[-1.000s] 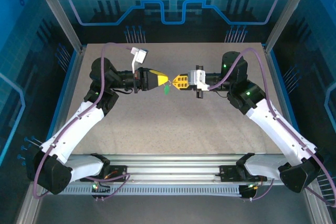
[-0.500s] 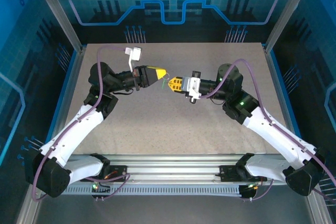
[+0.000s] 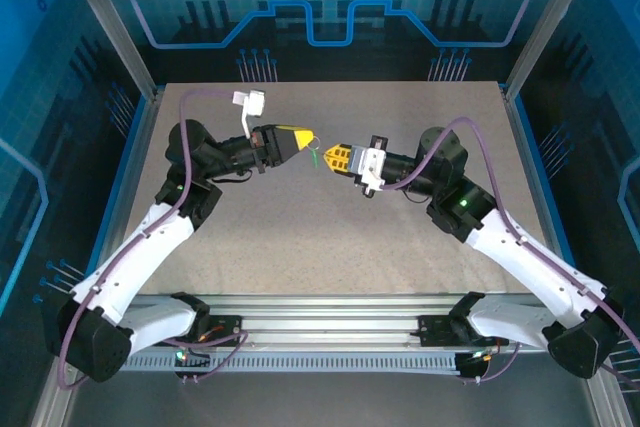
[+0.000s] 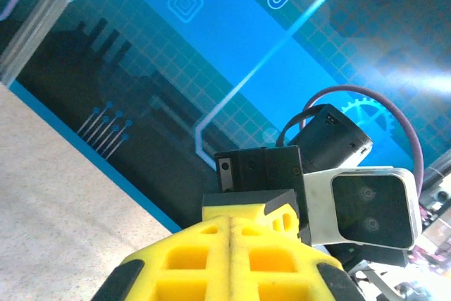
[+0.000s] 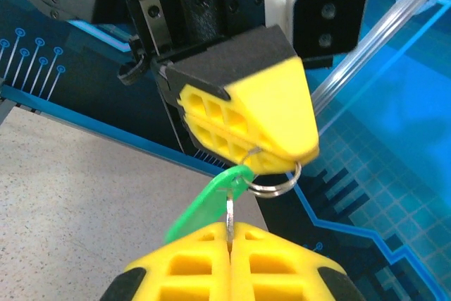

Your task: Remove the keys from the keyring

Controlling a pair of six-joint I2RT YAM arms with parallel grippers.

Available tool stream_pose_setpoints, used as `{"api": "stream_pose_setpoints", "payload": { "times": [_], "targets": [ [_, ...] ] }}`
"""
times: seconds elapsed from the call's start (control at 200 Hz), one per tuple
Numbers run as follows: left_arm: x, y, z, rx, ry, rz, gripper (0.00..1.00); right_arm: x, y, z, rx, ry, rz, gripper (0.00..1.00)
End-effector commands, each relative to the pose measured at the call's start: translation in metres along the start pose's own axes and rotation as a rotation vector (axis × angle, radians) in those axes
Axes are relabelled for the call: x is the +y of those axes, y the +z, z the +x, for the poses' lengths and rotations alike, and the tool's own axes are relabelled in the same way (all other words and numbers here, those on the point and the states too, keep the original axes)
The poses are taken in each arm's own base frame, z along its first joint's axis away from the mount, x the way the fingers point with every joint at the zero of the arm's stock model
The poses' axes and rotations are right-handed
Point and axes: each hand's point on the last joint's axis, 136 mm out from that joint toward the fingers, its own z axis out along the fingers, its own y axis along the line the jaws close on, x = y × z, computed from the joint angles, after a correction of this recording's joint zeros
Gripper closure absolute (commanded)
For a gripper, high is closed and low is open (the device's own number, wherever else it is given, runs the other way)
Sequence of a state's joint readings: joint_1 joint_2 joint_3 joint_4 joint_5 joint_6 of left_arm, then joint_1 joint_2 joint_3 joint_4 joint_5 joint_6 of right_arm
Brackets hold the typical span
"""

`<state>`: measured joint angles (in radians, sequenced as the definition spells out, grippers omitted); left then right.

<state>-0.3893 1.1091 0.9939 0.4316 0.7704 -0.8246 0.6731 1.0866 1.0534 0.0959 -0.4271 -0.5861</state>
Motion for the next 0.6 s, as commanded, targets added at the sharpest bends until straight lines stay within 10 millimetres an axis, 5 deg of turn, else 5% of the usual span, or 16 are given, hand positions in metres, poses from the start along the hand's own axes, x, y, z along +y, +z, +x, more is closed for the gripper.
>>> {"api": "stream_pose_setpoints", "payload": {
  "times": [0.0,0.3,0.595],
  "targets": [
    [0.010,-0.011,0.004,-0.025,0.062,-0.099,1.00,-0.008,-0.010,0.000,0.016,0.045,0.065,1.00],
    [0.072,-0.050,0.029,-0.020,0.084,-0.481,1.00,-0.010,-0.028,0.036,0.114,0.205,0.176,1.00],
    [0.141,-0.099,0.060,-0.007,0.047,-0.851,1.00,-0.011,-0.043,0.102,0.250,0.418,0.309,1.00]
  ]
}}
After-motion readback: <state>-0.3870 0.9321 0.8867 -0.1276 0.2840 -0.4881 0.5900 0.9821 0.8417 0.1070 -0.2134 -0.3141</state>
